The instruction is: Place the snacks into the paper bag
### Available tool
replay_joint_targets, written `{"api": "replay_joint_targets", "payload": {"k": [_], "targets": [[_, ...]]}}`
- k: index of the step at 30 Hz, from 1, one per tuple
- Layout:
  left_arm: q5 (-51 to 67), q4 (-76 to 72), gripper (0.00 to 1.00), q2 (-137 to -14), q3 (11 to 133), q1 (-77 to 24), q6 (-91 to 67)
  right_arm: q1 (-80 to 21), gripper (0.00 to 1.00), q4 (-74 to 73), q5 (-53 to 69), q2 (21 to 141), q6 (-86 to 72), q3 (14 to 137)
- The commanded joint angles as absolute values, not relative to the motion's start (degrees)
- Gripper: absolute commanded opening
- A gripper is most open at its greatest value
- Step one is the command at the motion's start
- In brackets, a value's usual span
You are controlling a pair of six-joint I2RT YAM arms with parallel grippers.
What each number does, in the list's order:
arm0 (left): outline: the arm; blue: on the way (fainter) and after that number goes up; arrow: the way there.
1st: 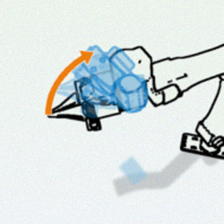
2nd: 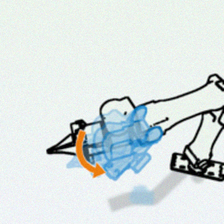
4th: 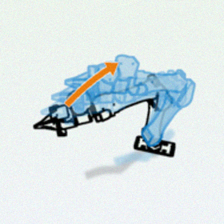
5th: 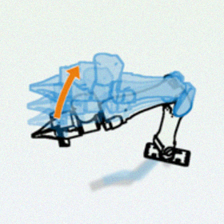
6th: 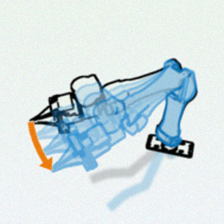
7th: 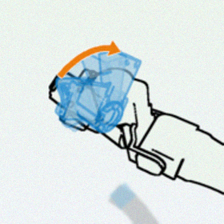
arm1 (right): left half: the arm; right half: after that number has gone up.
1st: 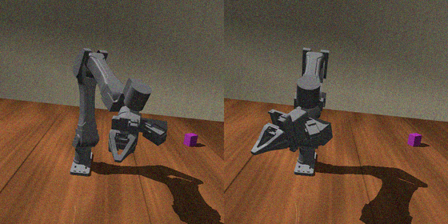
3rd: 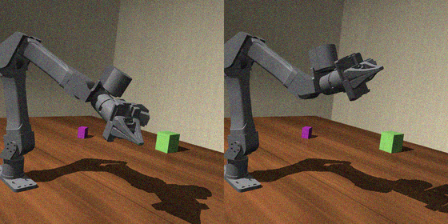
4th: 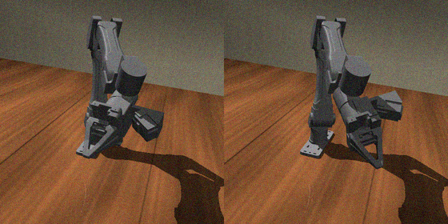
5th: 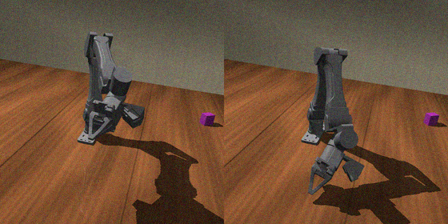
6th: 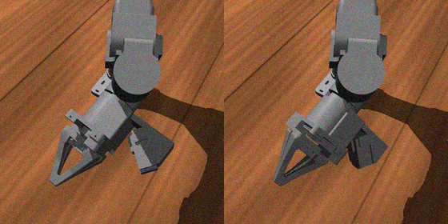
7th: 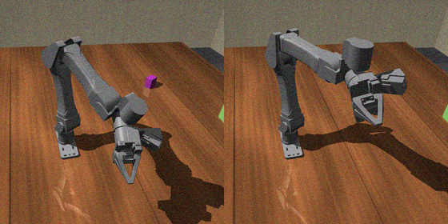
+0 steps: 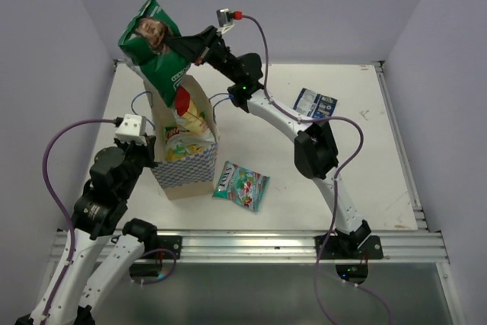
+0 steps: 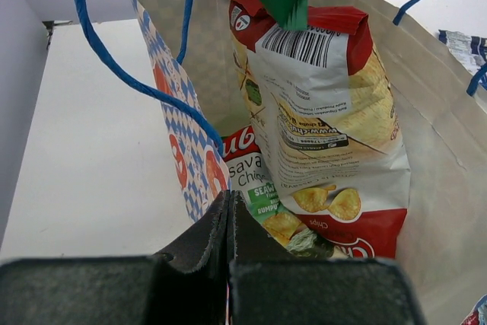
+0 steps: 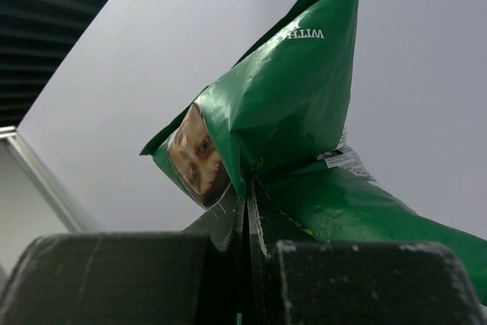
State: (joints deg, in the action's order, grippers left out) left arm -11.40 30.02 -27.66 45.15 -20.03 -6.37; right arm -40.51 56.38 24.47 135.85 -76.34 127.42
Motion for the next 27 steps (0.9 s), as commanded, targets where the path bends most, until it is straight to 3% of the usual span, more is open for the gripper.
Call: {"api": "replay_joint_targets", "payload": {"k": [1,10,17,22,24,25,27], "targets": [[-12.2,28.7,0.00,-27.2,46.8,-20.4,-5.6,-42.8,0.00,65.5,25.8,130.9,-81.3,129.9],[-12.6,28.5,0.00,-27.0,46.5,-20.3,-6.0,-45.5,0.00,70.0,26.5,129.3,-86.7,122.8],[-12.7,28.6,0.00,-26.5,46.4,-20.4,-5.9,-46.9,0.00,70.6,31.9,122.7,-85.1,101.4],[-12.6,28.2,0.00,-26.5,46.1,-20.4,-5.7,-47.0,0.00,66.9,35.8,121.8,-82.6,98.0],[-12.7,28.2,0.00,-26.5,46.0,-20.4,-5.6,-46.9,0.10,62.6,37.9,121.6,-81.0,98.4],[-12.7,28.2,0.00,-26.4,45.9,-20.4,-5.6,-46.9,0.32,61.3,38.5,121.4,-79.2,98.5],[-12.7,28.1,0.00,-26.2,45.8,-20.4,-5.5,-46.9,0.66,56.9,40.5,120.7,-77.0,99.6]]}}
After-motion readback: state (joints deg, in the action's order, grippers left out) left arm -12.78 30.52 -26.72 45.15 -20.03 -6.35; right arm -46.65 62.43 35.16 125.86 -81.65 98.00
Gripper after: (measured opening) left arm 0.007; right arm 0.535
